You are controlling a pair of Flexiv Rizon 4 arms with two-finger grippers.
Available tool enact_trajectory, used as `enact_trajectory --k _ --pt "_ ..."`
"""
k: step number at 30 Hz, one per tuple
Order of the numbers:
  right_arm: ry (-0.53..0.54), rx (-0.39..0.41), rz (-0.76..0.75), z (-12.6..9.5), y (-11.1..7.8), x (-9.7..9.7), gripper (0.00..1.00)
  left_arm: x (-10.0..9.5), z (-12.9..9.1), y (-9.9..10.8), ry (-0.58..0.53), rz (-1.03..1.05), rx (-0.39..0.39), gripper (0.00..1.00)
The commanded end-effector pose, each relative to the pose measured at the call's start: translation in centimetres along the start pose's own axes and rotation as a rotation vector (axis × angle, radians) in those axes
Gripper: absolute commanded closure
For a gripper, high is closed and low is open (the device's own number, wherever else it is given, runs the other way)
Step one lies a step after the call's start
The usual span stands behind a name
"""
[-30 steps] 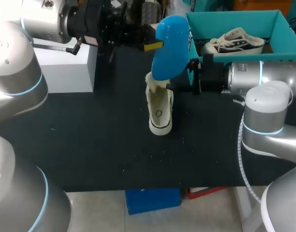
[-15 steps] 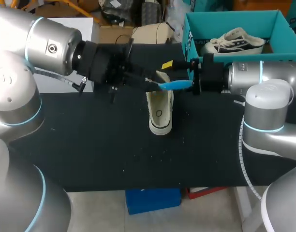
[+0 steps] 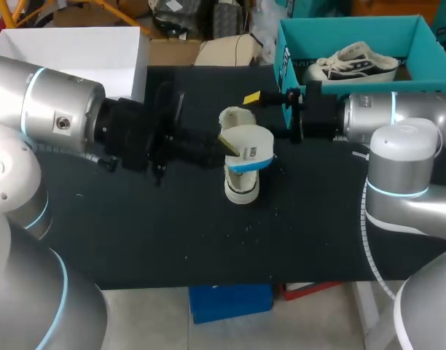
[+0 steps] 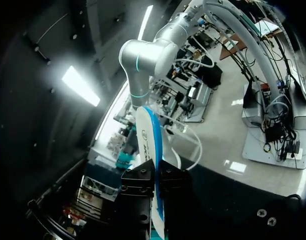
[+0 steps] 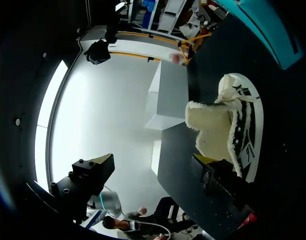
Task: Take the shoe out of the shoebox, open the shoe tongue, remove and reinsert the insole, then place the shoe into the shoebox
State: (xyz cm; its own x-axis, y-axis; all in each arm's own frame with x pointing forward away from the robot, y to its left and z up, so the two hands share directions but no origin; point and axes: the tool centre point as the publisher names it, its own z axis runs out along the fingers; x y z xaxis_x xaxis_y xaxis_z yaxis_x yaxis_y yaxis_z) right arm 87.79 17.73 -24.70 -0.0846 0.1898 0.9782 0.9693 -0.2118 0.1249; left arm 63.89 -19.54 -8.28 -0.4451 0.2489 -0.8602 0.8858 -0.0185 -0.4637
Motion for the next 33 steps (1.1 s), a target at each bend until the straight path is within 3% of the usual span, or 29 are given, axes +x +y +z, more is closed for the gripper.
enact_trajectory --k 1,6,16,19,31,33 --pt "0.000 -0.003 0.000 0.2 0.0 -0.1 0.00 1.5 0.5 -1.4 -0.026 0.157 0.014 1.00" --pt "0.000 -0.003 0.000 0.2 0.0 -0.1 0.00 5.4 0.4 -0.9 -0.025 0.324 -0.056 1.00" --pt "0.000 -0.003 0.000 0.2 0.0 -0.1 0.00 9.2 -0.6 0.6 0.002 0.563 -0.081 1.00" --pt "0.000 -0.003 0.000 0.2 0.0 -0.1 0.00 10.6 -0.5 1.3 0.029 0.523 -0.100 1.00" --pt "0.000 -0.003 0.000 0.2 0.0 -0.1 0.00 10.6 -0.5 1.3 0.029 0.523 -0.100 1.00" --pt "0.000 -0.003 0.000 0.2 0.0 -0.1 0.00 10.5 0.2 0.7 0.015 0.629 -0.106 1.00"
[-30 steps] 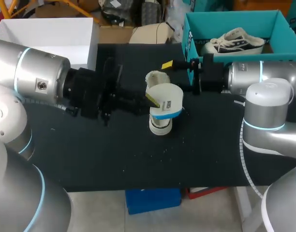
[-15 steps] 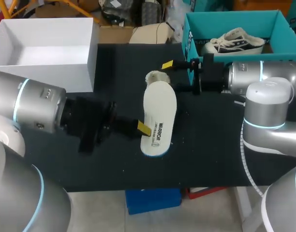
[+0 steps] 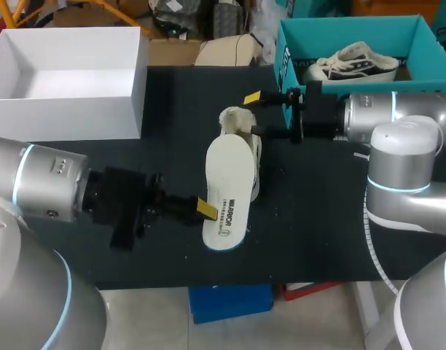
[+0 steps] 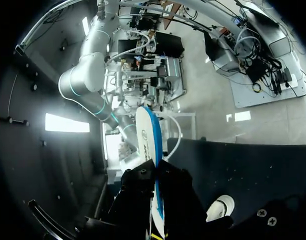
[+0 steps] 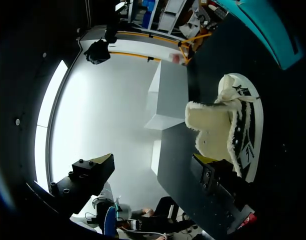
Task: Take the shoe out of the shoebox, open the shoe tongue, remove and reinsert the insole, then place the shoe into the shoebox
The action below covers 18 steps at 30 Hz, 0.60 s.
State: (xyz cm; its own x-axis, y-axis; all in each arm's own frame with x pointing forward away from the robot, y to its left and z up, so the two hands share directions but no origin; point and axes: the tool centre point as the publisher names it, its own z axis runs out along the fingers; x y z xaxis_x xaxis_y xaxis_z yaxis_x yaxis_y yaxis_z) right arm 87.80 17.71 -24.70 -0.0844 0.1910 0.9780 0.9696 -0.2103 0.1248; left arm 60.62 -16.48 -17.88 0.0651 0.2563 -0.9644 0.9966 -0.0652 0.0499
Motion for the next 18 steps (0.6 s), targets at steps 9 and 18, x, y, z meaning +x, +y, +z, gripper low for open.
enact_trajectory --k 9,18 --pt "0.001 -0.005 0.000 0.2 0.0 -0.1 0.00 3.6 1.7 -1.4 -0.135 0.299 -0.103 1.00" --pt "0.001 -0.005 0.000 0.2 0.0 -0.1 0.00 6.9 1.1 1.3 -0.126 0.274 -0.136 1.00"
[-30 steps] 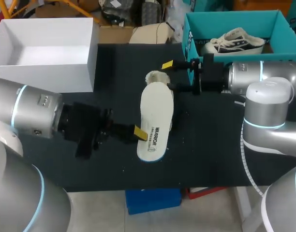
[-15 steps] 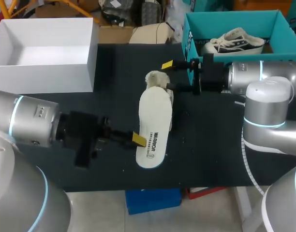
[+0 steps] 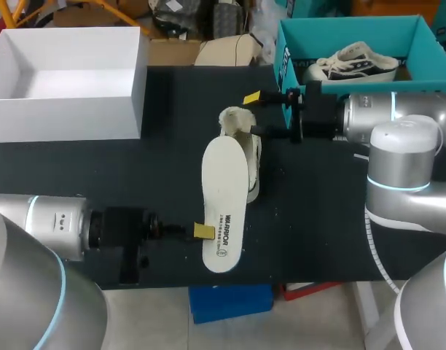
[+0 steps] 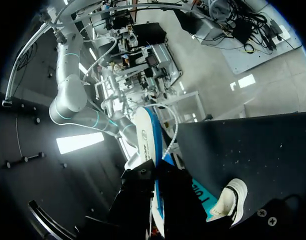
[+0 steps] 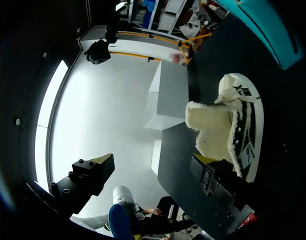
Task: Take the shoe out of the shoebox, open the shoe tongue, remove and reinsert the insole, then place the shoe into the shoebox
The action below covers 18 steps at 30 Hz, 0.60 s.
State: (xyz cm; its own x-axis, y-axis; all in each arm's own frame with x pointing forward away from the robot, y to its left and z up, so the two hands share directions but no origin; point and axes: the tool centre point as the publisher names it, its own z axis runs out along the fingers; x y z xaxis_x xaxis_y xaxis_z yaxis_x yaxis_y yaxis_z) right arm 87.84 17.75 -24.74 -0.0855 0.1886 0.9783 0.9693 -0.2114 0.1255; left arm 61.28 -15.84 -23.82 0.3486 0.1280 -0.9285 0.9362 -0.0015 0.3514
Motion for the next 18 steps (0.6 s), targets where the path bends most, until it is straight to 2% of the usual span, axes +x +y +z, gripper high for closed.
enact_trajectory --k 1,8,18 --pt "-0.002 -0.003 0.000 0.2 -0.1 0.0 0.00 1.7 -0.1 1.0 -0.002 -0.025 -0.021 1.00" --pt "-0.002 -0.003 0.000 0.2 -0.1 0.0 0.00 4.8 -0.8 4.5 0.037 -0.069 -0.009 1.00" --pt "-0.002 -0.003 0.000 0.2 -0.1 0.0 0.00 8.3 -1.5 11.3 0.103 -0.161 0.003 1.00"
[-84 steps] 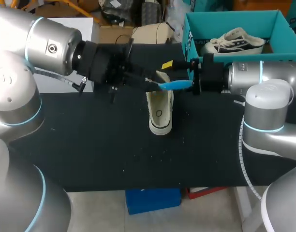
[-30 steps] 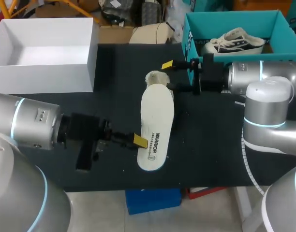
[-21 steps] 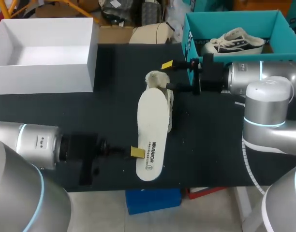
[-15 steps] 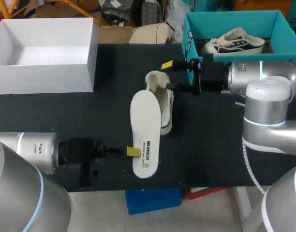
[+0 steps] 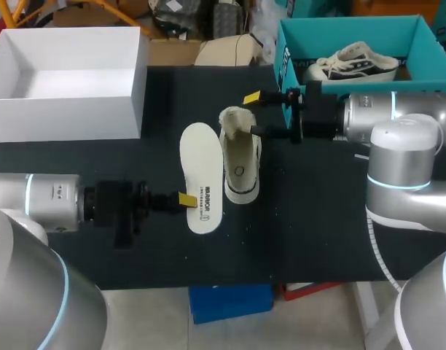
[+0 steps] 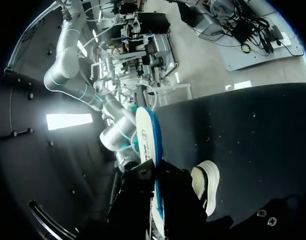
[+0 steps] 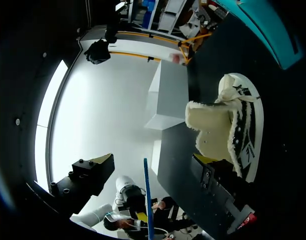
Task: Take the shoe out of the shoebox, open the shoe tongue, remove and reinsert the insole, then place the shoe into the shoebox
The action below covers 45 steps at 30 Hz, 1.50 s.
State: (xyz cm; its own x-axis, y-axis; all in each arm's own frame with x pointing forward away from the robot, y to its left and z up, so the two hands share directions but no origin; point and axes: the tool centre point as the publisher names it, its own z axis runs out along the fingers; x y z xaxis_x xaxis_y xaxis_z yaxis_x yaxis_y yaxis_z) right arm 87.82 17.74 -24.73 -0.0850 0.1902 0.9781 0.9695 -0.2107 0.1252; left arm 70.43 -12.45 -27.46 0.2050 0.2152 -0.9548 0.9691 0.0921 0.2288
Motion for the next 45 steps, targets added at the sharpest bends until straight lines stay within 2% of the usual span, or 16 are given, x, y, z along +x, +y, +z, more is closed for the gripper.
enact_trajectory --k 1,9,15,29,34,42,43,45 --pt "0.000 -0.004 0.000 0.2 0.0 0.0 0.00 0.8 1.6 4.7 0.028 -0.015 0.079 1.00" --pt "0.000 -0.004 0.000 0.2 0.0 0.0 0.00 0.9 3.5 9.2 0.089 -0.031 0.140 1.00" --pt "0.000 -0.004 0.000 0.2 0.0 0.0 0.00 0.4 4.3 10.6 0.113 -0.017 0.141 1.00" --pt "0.000 -0.004 0.000 0.2 0.0 0.0 0.00 0.5 4.5 10.3 0.101 -0.022 0.143 1.00" --pt "0.015 0.027 0.000 0.4 -0.2 0.2 0.00 0.5 4.5 10.3 0.101 -0.022 0.143 1.00" --pt "0.033 0.092 0.022 2.0 -1.9 0.1 0.00 0.5 4.5 10.3 0.101 -0.022 0.143 1.00" --pt "0.034 0.099 0.024 2.3 -2.2 0.1 0.04 0.5 4.5 10.3 0.101 -0.022 0.143 1.00" --pt "0.034 0.110 0.028 2.8 -2.7 0.1 0.20 0.5 4.5 10.3 0.101 -0.022 0.143 1.00"
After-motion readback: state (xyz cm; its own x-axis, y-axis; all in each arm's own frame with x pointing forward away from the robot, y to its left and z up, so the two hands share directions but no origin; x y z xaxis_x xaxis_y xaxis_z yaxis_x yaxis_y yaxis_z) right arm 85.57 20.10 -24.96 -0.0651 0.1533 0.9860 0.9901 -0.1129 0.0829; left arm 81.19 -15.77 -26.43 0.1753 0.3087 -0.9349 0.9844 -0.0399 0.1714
